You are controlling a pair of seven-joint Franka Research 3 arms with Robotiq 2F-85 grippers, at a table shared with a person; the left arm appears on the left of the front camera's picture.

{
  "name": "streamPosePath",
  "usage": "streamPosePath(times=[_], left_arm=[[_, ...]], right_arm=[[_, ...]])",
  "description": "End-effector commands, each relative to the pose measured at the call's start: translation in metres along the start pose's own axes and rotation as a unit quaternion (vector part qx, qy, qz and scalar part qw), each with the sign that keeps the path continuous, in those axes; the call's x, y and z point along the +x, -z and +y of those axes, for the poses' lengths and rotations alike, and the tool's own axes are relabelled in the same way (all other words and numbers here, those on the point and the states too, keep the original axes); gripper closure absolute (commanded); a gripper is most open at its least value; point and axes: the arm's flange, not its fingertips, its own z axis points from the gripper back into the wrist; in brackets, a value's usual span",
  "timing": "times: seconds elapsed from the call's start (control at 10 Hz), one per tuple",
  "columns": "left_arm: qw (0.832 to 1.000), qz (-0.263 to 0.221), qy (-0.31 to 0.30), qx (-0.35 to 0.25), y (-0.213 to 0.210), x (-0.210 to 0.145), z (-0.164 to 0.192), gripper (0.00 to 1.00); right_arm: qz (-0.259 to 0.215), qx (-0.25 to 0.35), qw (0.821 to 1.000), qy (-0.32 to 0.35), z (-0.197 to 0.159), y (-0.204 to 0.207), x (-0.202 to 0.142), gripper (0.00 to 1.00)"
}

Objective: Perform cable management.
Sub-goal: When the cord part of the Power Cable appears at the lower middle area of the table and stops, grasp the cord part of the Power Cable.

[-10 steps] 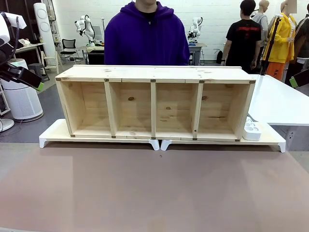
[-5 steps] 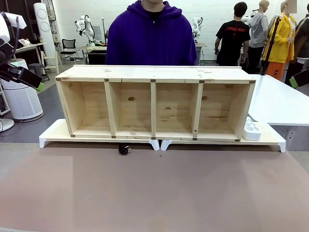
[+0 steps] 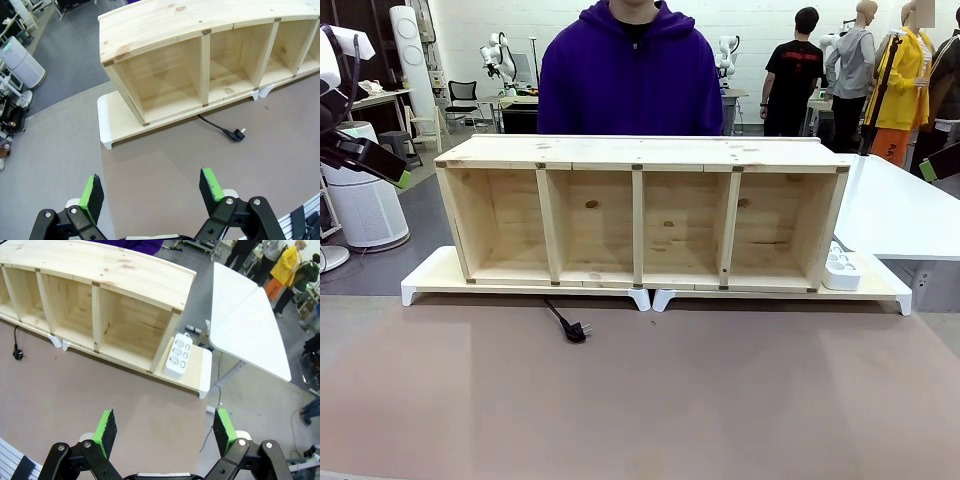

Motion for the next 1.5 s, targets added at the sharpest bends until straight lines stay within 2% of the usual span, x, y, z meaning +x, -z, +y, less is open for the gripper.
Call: streamPosePath(times=[0.0,1.4], left_arm=[[1.0,-0.005,0.002,0.0,0.002,0.0021,0.0002,0.0],[1.0,-0.005,0.002,0.0,0.002,0.0021,0.0002,0.0]], right_arm=[[-0.002,-0.001,1.0,0.002,-0.0013,-0.0003,0.0003,0.0],[-0.002,-0.001,1.0,0.002,-0.0013,-0.0003,0.0003,0.0]])
